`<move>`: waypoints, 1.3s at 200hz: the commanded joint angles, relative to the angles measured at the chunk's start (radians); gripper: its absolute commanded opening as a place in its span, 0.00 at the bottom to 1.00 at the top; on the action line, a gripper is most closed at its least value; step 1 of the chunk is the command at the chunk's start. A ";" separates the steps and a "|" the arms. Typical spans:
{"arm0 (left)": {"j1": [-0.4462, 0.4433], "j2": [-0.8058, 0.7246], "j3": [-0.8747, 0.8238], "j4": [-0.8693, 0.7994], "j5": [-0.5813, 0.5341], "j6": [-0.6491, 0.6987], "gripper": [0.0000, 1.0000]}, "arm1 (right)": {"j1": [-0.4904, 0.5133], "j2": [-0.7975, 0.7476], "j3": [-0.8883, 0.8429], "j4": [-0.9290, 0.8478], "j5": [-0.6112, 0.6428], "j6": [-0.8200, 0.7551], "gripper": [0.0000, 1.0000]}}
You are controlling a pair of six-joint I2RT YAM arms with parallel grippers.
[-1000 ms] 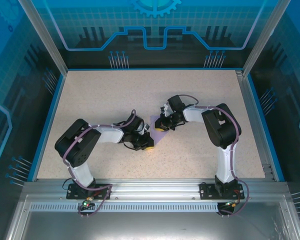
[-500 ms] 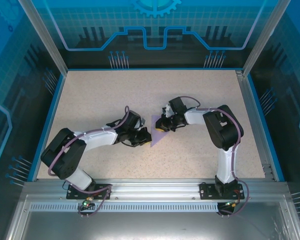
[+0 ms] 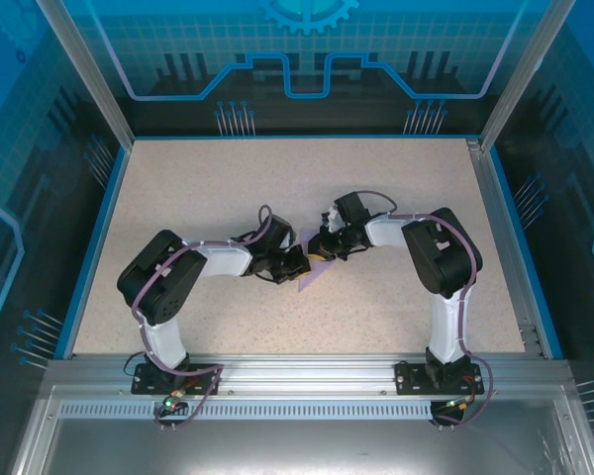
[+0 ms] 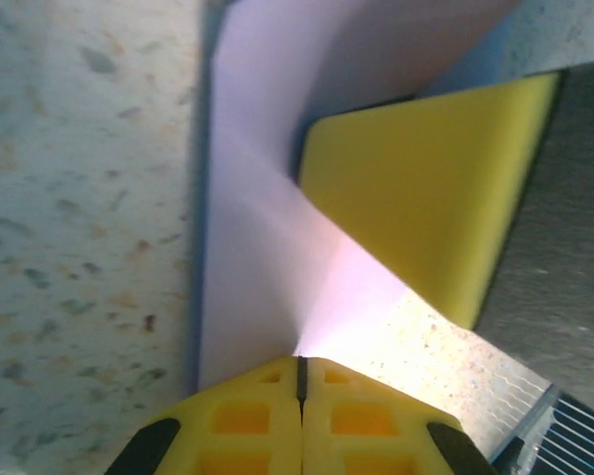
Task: Fold a paper plane with a square sheet of paper (pick it up from the middle)
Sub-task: Fourth fold the wing at the center of the table.
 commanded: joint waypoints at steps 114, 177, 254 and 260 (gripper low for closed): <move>0.007 -0.031 -0.042 0.113 0.013 0.044 0.16 | 0.000 0.046 -0.008 -0.200 0.123 0.000 0.11; 0.007 0.010 -0.142 0.035 -0.063 0.009 0.00 | -0.016 -0.023 0.030 -0.209 0.101 -0.038 0.11; 0.000 0.052 -0.118 0.000 -0.031 0.082 0.00 | -0.003 -0.111 0.069 -0.192 0.041 -0.099 0.12; -0.001 0.054 -0.112 -0.007 -0.032 0.084 0.00 | 0.004 -0.104 0.067 -0.187 0.044 -0.094 0.12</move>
